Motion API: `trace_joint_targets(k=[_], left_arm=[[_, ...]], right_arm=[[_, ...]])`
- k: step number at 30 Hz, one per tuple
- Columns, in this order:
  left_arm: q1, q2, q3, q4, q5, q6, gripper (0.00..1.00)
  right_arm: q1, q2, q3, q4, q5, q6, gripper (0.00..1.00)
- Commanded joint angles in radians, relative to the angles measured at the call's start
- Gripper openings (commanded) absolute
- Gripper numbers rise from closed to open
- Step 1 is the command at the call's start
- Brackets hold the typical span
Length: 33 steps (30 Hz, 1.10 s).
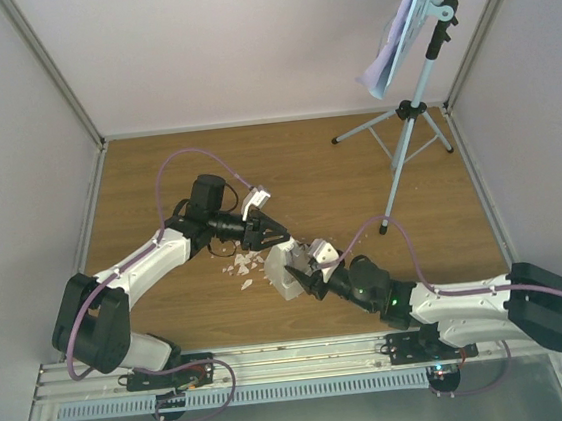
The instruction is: Pack up the instrument practice props
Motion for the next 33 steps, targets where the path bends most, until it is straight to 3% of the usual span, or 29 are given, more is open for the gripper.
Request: trace_joint_targets(k=[1,15,33], left_arm=[[0.002,0.014,0.021,-0.002,-0.014,0.019,0.46],[0.002,0.012,0.021,-0.003,-0.013,0.02,0.46],[0.001,0.012,0.021,-0.005,-0.009,0.022,0.45]], right_arm=[[0.039,0.018,0.0,0.009,0.06,0.035,0.53],[0.059,0.007,0.018,-0.006,0.143,0.009,0.52],[0.059,0.069,0.029,0.006,0.07,-0.016,0.53]])
